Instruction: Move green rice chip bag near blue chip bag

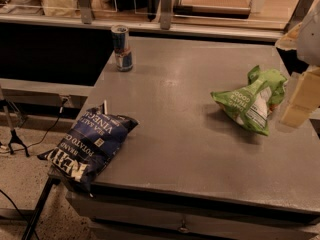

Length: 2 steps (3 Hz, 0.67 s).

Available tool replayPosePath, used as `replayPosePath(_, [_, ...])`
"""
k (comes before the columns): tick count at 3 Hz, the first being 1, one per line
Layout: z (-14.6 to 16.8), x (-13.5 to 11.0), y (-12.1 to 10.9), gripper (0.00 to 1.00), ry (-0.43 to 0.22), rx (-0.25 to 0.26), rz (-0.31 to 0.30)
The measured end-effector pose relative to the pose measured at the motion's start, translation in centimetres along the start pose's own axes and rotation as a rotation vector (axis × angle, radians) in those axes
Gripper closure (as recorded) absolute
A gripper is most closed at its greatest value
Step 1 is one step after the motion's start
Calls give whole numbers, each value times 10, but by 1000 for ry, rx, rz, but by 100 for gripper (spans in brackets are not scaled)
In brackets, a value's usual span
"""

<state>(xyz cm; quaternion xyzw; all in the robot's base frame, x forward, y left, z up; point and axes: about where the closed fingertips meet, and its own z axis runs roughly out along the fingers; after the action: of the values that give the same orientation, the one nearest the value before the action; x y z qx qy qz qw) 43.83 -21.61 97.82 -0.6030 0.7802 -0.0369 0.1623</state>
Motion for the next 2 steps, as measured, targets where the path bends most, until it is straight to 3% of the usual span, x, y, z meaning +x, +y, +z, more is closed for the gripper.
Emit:
replayPosePath(1, [-1, 0, -1, 0, 1, 4, -1])
replayPosePath(2, [6, 1, -12, 0, 15, 11, -43])
